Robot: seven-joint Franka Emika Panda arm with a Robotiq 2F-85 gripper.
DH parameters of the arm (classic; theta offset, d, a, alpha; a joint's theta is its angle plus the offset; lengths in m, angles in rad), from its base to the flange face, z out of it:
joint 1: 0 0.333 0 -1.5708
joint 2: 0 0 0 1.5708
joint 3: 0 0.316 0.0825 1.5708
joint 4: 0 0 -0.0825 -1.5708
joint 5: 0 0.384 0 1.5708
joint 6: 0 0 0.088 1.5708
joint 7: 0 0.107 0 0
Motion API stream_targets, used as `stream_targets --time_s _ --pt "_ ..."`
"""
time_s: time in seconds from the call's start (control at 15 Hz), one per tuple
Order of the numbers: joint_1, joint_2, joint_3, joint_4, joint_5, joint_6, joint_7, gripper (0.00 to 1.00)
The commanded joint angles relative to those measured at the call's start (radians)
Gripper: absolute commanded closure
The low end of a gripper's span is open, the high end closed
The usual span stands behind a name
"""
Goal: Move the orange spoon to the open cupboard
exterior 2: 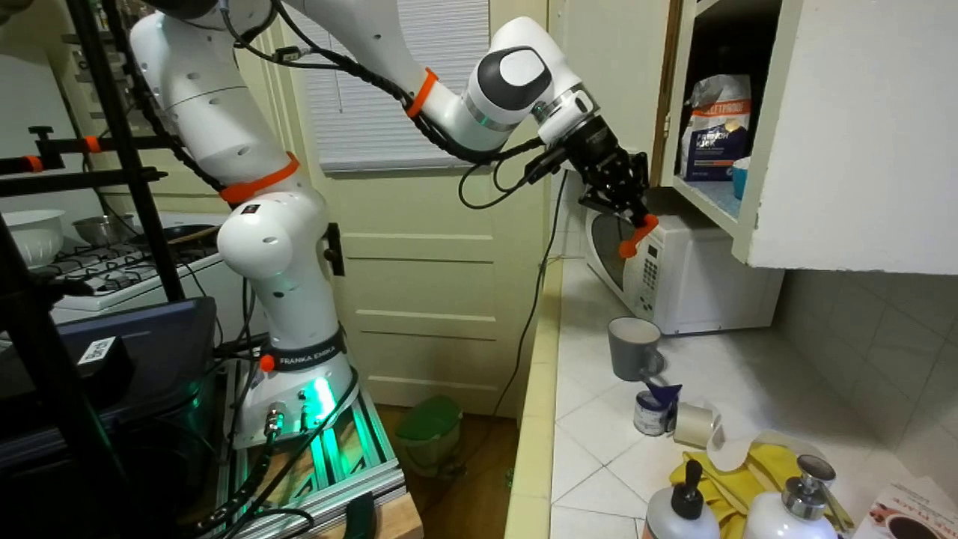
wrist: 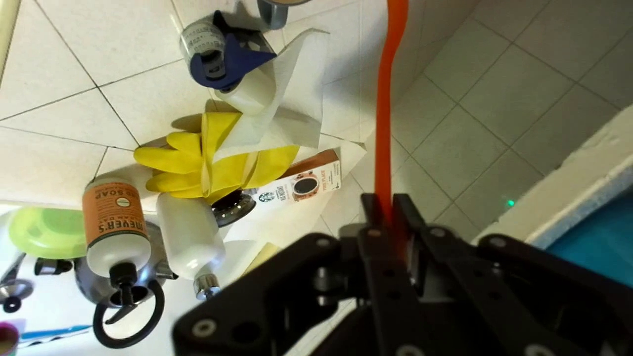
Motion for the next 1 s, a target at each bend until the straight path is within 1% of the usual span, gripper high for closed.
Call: stream_targets --time_s 0.0,0.13,0.4,0.47,0.67,0.93 --pt "-0.034 -0.061 -0.004 -0.041 0.044 0.056 0.082 0.97" --pt "-0.055 -0.068 -0.006 -0.036 0.047 0.092 0.088 0.97" --pt "-0.082 -0.074 -0.025 -0.054 0.105 0.23 0.059 0.97" --pt "-0.057 -0.074 -0.059 -0.059 0.101 0.265 0.074 0.97" --pt "-0.035 -0.066 -0.105 -0.075 0.147 0.35 0.061 0.97" --pt "-0.023 -0.046 -0.134 -0.078 0.168 0.403 0.068 0.97"
